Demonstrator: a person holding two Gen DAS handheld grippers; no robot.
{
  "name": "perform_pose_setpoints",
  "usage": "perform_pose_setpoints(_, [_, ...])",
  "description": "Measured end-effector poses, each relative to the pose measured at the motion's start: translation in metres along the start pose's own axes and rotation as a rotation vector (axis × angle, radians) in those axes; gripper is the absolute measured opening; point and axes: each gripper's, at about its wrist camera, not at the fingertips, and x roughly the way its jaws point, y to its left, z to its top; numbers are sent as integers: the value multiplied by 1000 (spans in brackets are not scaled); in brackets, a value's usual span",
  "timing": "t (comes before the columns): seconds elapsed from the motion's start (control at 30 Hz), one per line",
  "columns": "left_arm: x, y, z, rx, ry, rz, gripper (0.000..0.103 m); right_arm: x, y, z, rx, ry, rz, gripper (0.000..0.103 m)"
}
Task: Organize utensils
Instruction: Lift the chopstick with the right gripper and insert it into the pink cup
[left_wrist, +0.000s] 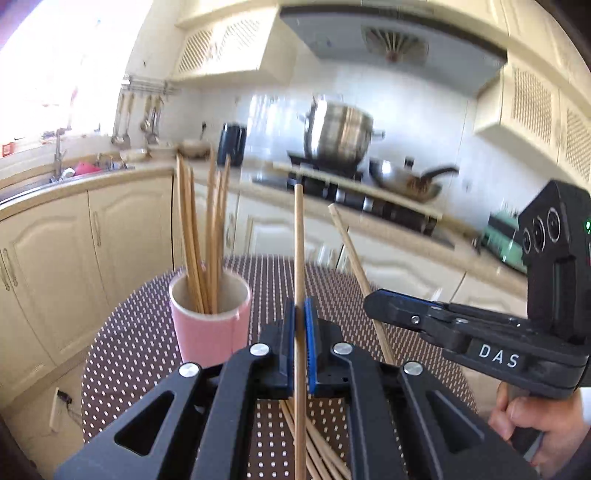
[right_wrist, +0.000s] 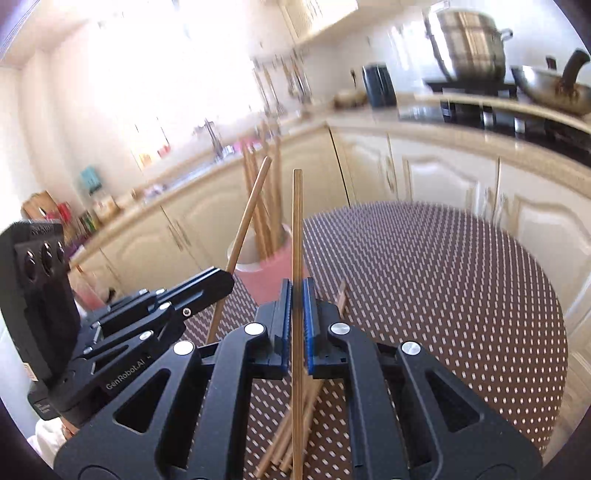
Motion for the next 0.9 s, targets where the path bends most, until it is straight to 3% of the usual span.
perform_pose_setpoints(0.2, [-22,6,19,-19,-135,-12,6,-1,19,20,-38,-130,57,7])
perform_pose_setpoints(0.5, [-23,22,54,-44,-320,24,6,18,37,49,-58,-294,122,7])
perform_pose_setpoints(0.9, [16,68,78,-131,-431,56,6,64,36,75,-51,-450,125,7])
